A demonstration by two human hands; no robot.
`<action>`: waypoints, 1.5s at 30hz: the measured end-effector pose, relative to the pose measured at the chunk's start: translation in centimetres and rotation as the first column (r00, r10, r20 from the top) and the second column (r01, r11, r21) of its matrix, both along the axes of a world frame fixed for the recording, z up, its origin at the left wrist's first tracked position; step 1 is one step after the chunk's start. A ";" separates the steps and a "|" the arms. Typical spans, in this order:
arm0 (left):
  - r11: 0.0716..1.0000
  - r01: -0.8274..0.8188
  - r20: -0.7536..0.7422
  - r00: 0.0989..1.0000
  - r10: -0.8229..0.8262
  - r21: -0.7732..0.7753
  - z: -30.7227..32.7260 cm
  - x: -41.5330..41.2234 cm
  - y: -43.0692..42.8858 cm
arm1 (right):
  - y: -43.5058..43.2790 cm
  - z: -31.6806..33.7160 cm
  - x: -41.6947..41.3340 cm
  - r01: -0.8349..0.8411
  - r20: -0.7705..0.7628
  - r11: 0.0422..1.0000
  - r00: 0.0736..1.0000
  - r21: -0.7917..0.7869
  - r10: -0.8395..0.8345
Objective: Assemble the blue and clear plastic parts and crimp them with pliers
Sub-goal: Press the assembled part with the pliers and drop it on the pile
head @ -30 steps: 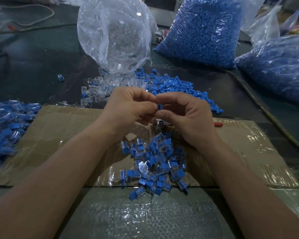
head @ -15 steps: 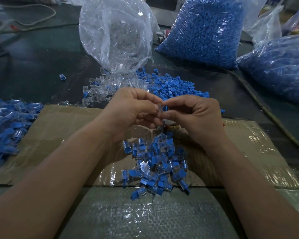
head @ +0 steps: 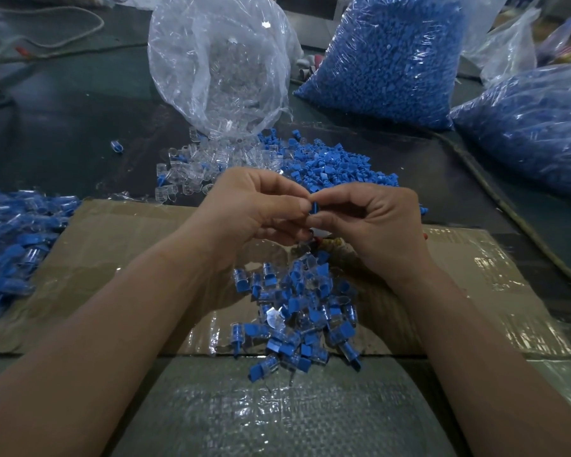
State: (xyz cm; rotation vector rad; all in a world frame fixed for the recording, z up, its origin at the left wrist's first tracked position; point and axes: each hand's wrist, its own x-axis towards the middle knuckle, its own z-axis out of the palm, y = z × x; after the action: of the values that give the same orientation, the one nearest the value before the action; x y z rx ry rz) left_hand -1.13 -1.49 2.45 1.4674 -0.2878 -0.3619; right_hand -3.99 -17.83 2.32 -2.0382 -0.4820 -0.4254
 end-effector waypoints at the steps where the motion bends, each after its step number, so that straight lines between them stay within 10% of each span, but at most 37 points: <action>1: 1.000 -0.010 0.014 1.000 0.009 0.015 0.0 0.0 0.0 | 0.0 0.0 0.0 -0.001 0.002 1.000 1.000 -0.002 0.001; 15: 0.991 -0.131 0.018 0.991 0.131 0.005 0.2 0.0 0.1 | -1.7 0.8 0.2 0.110 -0.119 0.993 0.986 -0.031 -0.113; 24: 0.977 -0.209 0.002 0.978 0.210 -0.030 0.1 0.4 0.3 | -5.8 1.6 0.6 -0.162 -0.589 0.846 0.782 -0.507 -0.204; 45: 0.974 -0.226 0.043 0.973 0.227 -0.029 -0.3 0.8 0.4 | -4.8 0.6 1.6 -0.011 -0.203 0.576 0.941 -0.817 -0.270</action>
State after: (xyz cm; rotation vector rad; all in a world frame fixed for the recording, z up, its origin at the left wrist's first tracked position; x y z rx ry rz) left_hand -0.36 -1.10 2.10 1.4689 -0.1589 -0.1401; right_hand -2.42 -22.61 2.95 -3.0027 -0.3503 0.0938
